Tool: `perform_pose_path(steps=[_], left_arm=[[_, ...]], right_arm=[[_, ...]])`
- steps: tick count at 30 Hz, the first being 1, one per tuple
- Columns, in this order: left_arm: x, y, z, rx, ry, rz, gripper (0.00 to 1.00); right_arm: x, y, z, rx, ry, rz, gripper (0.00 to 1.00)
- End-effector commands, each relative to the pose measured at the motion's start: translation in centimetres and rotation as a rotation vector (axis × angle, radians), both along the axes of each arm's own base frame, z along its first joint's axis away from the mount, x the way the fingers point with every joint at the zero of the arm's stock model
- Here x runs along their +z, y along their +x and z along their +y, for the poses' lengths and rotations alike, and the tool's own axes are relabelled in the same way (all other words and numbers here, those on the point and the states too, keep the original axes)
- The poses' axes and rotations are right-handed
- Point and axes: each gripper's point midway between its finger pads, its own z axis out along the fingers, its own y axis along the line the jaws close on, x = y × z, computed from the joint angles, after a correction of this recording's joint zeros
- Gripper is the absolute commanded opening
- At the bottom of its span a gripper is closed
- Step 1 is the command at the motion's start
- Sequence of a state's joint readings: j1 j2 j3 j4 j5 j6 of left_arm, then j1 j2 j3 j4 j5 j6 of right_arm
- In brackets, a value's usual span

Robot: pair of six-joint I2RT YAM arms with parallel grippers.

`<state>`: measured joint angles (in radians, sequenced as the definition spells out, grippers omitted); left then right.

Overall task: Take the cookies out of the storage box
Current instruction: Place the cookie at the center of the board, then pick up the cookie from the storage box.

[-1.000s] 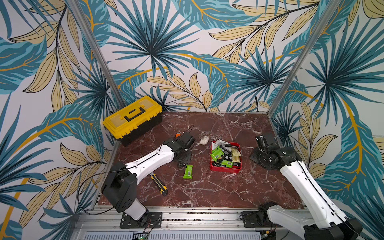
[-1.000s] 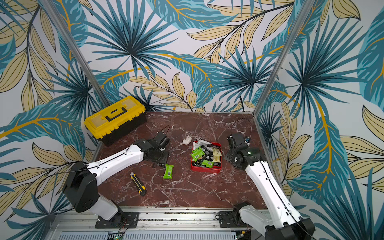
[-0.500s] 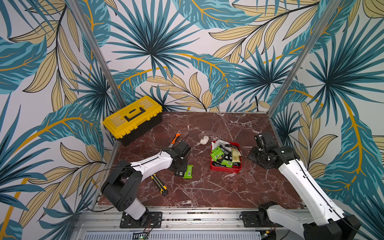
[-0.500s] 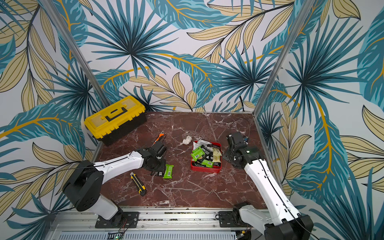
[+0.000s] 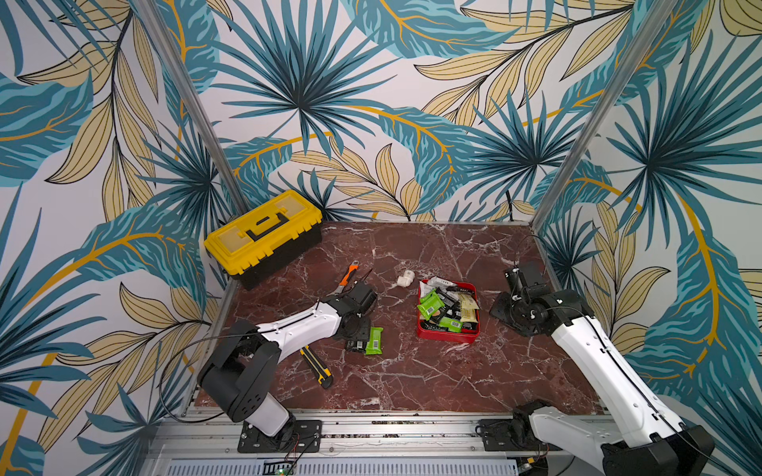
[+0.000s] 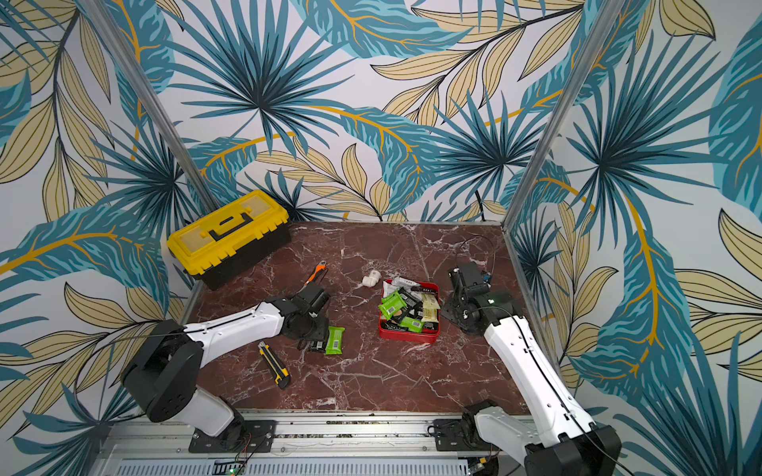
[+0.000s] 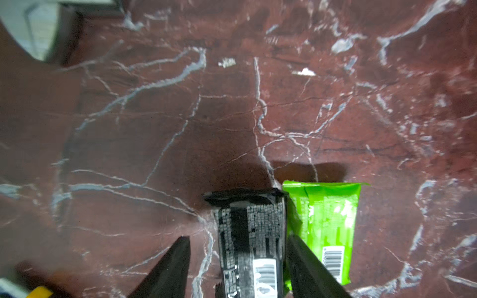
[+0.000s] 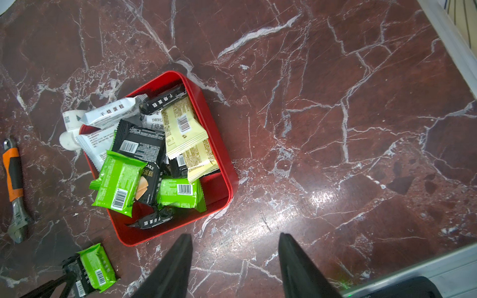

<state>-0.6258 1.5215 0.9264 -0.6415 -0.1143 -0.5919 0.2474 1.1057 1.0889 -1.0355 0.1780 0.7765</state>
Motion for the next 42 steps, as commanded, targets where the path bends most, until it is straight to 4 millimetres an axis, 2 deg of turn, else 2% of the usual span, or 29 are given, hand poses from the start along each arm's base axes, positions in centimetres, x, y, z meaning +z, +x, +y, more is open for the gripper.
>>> perform_pose_path(steps=[1,6,9,13,20,29,33,42], left_arm=[[5.7,2.5,-0.6,0.064,-0.092,-0.196,0.66],[11.4,4.3,-0.3,0.217,-0.248,-0.392,0.66],[13.4,4.8,0.3,0.298,-0.310,-0.458,0.67],[14.8,5.2,1.0,0.353,-0.348,-0.535,0.67],[15.2,4.9,2.3,0.393,-0.336,-0.566,0.68],[15.4,4.6,3.1,0.438,-0.351,-0.594,0.68],[15.7,4.6,3.5,0.443,-0.346,-0.610,0.68],[16.2,4.8,3.3,0.440,-0.364,-0.628,0.68]], right_arm=[[-0.6,0.7,1.8,0.029,0.055,0.003,0.60],[-0.8,2.9,6.1,0.048,0.206,0.009,0.62],[-1.7,4.3,8.5,0.037,0.275,0.022,0.63],[-2.8,5.8,10.5,0.022,0.347,0.021,0.65],[-5.5,8.4,13.7,0.081,0.398,0.104,0.69],[-7.8,9.4,15.1,0.060,0.420,0.153,0.69],[-8.2,10.1,15.8,0.053,0.442,0.145,0.68],[-9.6,10.6,15.9,0.030,0.427,0.172,0.65]])
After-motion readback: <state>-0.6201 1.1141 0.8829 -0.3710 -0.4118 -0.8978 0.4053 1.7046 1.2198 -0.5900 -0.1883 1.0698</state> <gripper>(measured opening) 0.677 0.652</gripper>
